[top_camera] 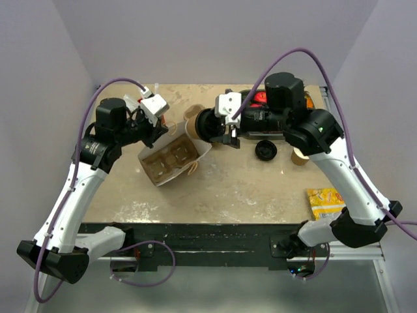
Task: Pack the takeout coffee
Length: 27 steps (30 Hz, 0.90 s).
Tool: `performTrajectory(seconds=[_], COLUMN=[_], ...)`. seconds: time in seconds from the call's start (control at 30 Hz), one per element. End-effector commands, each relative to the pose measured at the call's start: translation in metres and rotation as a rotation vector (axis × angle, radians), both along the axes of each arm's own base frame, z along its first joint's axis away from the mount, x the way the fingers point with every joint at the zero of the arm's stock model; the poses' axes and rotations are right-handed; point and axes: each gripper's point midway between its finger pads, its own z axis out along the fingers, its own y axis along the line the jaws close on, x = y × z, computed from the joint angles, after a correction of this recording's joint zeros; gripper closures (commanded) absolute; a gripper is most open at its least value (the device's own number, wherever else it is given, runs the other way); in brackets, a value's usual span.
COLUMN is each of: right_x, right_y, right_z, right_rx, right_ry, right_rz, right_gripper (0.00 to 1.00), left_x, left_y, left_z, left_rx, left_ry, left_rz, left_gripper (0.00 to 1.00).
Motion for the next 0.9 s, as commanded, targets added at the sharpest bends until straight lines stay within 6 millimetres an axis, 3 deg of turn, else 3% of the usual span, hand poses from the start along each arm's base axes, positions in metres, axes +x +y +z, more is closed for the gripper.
performTrajectory(seconds=[0.0,0.07,0.23,0.47,0.67,0.87], right_x=[-0.027,-0.033,-0.017,-0.019,-0.025,-0.026], right_y=[0.023,0.028,0.043,0.056,0.061,0.063], right_z=[-0.001,-0.016,-0.035,-0.028,-0.016,-0.044], right_rx=[0.001,-0.028,-0.012,0.031,0.051,-0.029], right_ry=[-0.02,-0.017,-0.091,-0.058,-0.046,-0.072], right_rz=[0.112,0.135,0.075,0.099,0.14,0.184], right_gripper=[1.0,1.0,1.0,1.0,1.0,1.0], left_x=[0.01,0.009,0.001,-0.002,-0.003,-0.002], left_y=[-0.004,-0.006,-0.01,-0.009,-0.008,-0.016], left_z=[0.019,0.018,0.017,0.014,0.0,0.004], left_rx=[-0.08,-0.089,-0.102,-0.086,-0.041,-0.084], left_ry=[-0.037,-0.03,-0.036,-0.042,-0.054,-0.052], left_rz=[0.044,0.037,0.005,-0.005,-0.01,-0.026], left_gripper=[1.0,1.0,1.0,1.0,1.0,1.0])
